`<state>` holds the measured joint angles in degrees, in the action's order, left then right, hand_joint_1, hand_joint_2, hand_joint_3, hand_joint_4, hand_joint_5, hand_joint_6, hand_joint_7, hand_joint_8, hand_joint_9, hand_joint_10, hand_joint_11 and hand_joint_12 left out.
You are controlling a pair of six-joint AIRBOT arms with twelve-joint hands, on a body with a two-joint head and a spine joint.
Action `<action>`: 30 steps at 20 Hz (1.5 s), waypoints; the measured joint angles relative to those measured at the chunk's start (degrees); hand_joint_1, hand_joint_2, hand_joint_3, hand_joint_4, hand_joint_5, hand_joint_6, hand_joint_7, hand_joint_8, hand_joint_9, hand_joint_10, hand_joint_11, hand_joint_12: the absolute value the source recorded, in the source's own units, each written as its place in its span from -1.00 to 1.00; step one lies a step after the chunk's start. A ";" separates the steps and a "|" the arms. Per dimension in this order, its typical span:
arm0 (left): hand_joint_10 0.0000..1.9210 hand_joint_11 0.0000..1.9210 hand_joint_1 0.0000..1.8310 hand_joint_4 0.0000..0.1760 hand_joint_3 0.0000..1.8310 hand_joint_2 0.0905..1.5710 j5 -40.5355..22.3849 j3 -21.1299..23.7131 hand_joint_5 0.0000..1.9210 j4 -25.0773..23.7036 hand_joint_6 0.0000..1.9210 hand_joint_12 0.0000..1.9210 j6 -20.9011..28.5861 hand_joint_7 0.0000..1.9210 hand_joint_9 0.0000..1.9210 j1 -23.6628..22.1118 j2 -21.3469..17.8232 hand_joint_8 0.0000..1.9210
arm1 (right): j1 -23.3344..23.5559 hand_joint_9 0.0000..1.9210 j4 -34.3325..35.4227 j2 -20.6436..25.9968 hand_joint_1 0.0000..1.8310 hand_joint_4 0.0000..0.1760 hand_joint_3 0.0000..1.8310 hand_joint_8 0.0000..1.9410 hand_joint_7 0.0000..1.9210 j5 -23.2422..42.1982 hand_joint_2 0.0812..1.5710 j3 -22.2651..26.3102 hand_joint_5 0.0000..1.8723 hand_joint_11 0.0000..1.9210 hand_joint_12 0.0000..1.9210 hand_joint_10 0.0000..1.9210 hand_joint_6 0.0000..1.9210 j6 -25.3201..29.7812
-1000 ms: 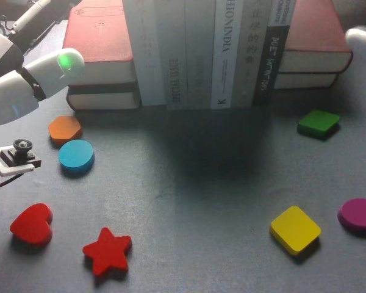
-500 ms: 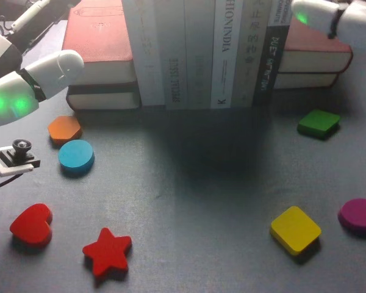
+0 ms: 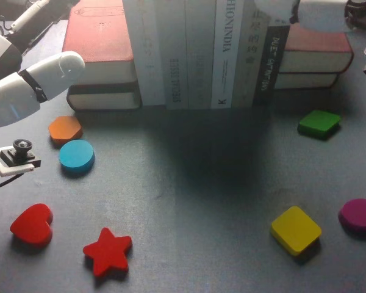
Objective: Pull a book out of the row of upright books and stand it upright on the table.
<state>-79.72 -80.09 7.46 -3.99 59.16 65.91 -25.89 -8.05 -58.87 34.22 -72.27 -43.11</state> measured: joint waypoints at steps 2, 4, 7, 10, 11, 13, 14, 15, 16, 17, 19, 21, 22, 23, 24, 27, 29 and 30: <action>-1.00 -1.00 -0.76 -0.09 -1.00 0.71 -0.07 0.00 -0.90 0.15 -0.98 -1.00 0.02 -1.00 -1.00 0.00 0.00 -1.00 | 0.35 -1.00 0.07 -0.04 -0.71 -1.00 -1.00 -0.98 -0.95 0.70 0.74 0.00 -0.26 -1.00 -1.00 -1.00 -0.75 -0.02; -1.00 -1.00 -0.74 -0.12 -1.00 0.72 -0.42 0.00 -0.90 0.24 -0.98 -1.00 0.04 -1.00 -1.00 0.00 0.00 -1.00 | 0.35 -1.00 0.09 0.07 -0.76 -1.00 -1.00 -0.98 -0.92 1.64 0.74 0.59 -0.20 -1.00 -1.00 -1.00 -0.73 -0.02; -1.00 -1.00 -0.76 0.03 -1.00 0.71 -0.66 0.00 -0.90 0.52 -0.99 -1.00 0.24 -1.00 -1.00 0.02 0.00 -1.00 | 0.31 -1.00 -1.07 1.51 -0.71 -1.00 -1.00 -0.98 -0.88 2.91 0.74 3.37 -0.12 -1.00 -1.00 -1.00 -0.69 -0.09; -1.00 -1.00 -0.76 -0.15 -1.00 0.71 -0.90 0.07 -0.88 0.57 -0.99 -1.00 0.26 -1.00 -1.00 0.42 0.00 -1.00 | -2.12 -1.00 -2.14 3.43 -0.60 -1.00 -1.00 -1.00 -0.84 6.82 0.77 6.27 -0.22 -1.00 -1.00 -1.00 -0.40 -0.09; -1.00 -1.00 -0.77 -0.14 -1.00 0.72 -1.05 0.07 -0.88 0.85 -0.99 -1.00 0.28 -1.00 -1.00 0.52 0.00 -1.00 | -3.32 -1.00 -2.51 4.22 -0.29 0.40 -0.98 -1.00 -0.86 8.44 0.74 7.37 -0.40 -1.00 -1.00 -1.00 0.49 -0.07; -1.00 -1.00 -0.77 -0.22 -1.00 0.72 -1.36 0.07 -0.88 1.07 -0.99 -1.00 0.31 -1.00 -1.00 0.52 0.00 -1.00 | -5.97 -1.00 -2.78 5.55 -0.24 0.88 -0.99 -1.00 -0.86 10.95 0.74 9.33 -0.44 -1.00 -1.00 -1.00 0.69 0.00; -1.00 -1.00 -0.77 -0.06 -1.00 0.72 -1.42 0.07 -0.88 1.07 -0.99 -1.00 0.31 -1.00 -1.00 0.52 0.00 -1.00 | -7.69 -1.00 -2.95 6.32 -0.61 -1.00 -1.00 -1.00 -0.87 12.24 0.77 10.34 -0.28 -1.00 -1.00 -1.00 -0.24 0.17; -1.00 -1.00 -0.77 -0.06 -1.00 0.72 -1.51 0.07 -0.88 1.07 -0.99 -1.00 0.28 -1.00 -1.00 0.55 0.00 -1.00 | -8.94 -1.00 -3.04 6.80 -0.61 -1.00 -1.00 -1.00 -0.87 13.07 0.77 10.97 -0.28 -1.00 -1.00 -1.00 -0.24 0.48; -1.00 -1.00 -0.77 0.04 -1.00 0.71 -1.95 0.07 -0.88 1.22 -0.99 -1.00 0.31 -1.00 -1.00 0.74 0.00 -1.00 | -10.29 -1.00 -3.39 7.15 -0.70 -1.00 -1.00 -1.00 -0.87 14.62 0.81 11.56 -0.23 -1.00 -1.00 -1.00 -0.43 1.29; -1.00 -1.00 -0.78 -0.03 -1.00 0.71 -2.19 0.07 -0.87 1.36 -0.99 -1.00 0.33 -1.00 -1.00 0.96 0.00 -1.00 | -11.56 -1.00 -3.91 7.41 -0.84 -1.00 -1.00 -1.00 -0.83 17.00 0.87 12.09 -0.16 -1.00 -1.00 -1.00 -0.58 2.08; -1.00 -1.00 -0.78 -0.03 -1.00 0.71 -2.14 0.13 -0.88 1.46 -1.00 -1.00 0.33 -1.00 -1.00 1.18 0.00 -1.00 | -13.81 -1.00 -3.72 7.76 -0.95 -1.00 -1.00 -1.00 -0.82 19.67 0.87 12.50 -0.14 -1.00 -1.00 -1.00 -0.66 2.93; -1.00 -1.00 -0.78 -0.16 -1.00 0.72 -2.16 0.17 -0.87 2.21 -0.99 -1.00 0.37 -1.00 -1.00 1.31 0.00 -1.00 | -14.32 -1.00 -3.74 7.96 -0.97 -1.00 -1.00 -1.00 -0.82 20.31 0.86 12.76 -0.14 -1.00 -1.00 -1.00 -0.68 3.17; -1.00 -0.99 -0.76 -0.14 -1.00 0.72 -2.21 0.17 -0.87 2.21 -0.99 -0.99 0.37 -1.00 -1.00 1.36 0.00 -1.00 | -14.32 -1.00 -3.76 7.96 -0.98 -1.00 -1.00 -1.00 -0.83 20.41 0.85 12.76 -0.20 -1.00 -1.00 -1.00 -0.78 3.37; -1.00 -0.99 -0.76 -0.13 -1.00 0.73 -2.21 0.17 -0.86 2.14 -0.99 -0.99 0.39 -1.00 -1.00 1.31 0.00 -1.00 | -14.32 -1.00 -3.80 7.96 -1.00 -1.00 -1.00 -1.00 -0.84 20.44 0.86 12.76 -0.25 -1.00 -1.00 -1.00 -0.82 3.52; -1.00 -1.00 -0.77 -0.12 -1.00 0.72 -2.21 0.17 -0.87 2.12 -0.99 -1.00 0.39 -1.00 -1.00 1.31 0.00 -1.00 | -14.32 -1.00 -4.13 7.96 -0.95 -1.00 -0.99 -1.00 -0.88 20.39 0.88 12.76 -0.38 -1.00 -1.00 -1.00 -0.89 3.82; -1.00 -0.99 -0.78 -0.32 -1.00 0.73 -2.21 0.17 -0.86 2.19 -0.99 -0.99 0.37 -1.00 -1.00 1.31 0.00 -1.00 | -14.32 -1.00 -5.11 7.96 -0.66 -0.53 -1.00 -1.00 -1.00 19.98 0.79 12.76 -0.98 -1.00 -1.00 -1.00 -1.00 3.89; -1.00 -0.98 -0.76 -0.17 -1.00 0.71 -2.23 0.17 -0.86 2.21 -1.00 -0.99 0.37 -1.00 -1.00 1.31 0.00 -1.00 | -14.10 -1.00 -5.22 8.31 -0.45 -0.53 -1.00 -1.00 -1.00 19.93 0.69 12.76 -1.00 -1.00 -1.00 -1.00 -1.00 3.91; -1.00 -0.98 -0.76 -0.17 -1.00 0.71 -2.25 0.17 -0.86 2.21 -1.00 -0.99 0.37 -1.00 -1.00 1.31 0.00 -1.00 | -13.88 -1.00 -5.92 8.83 -0.32 -0.70 -1.00 -1.00 -1.00 19.80 0.66 12.76 -1.00 -1.00 -1.00 -1.00 -1.00 4.07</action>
<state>-81.97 -79.92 9.67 -3.62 60.47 65.91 -39.77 -13.98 -50.04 54.02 -59.51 -39.05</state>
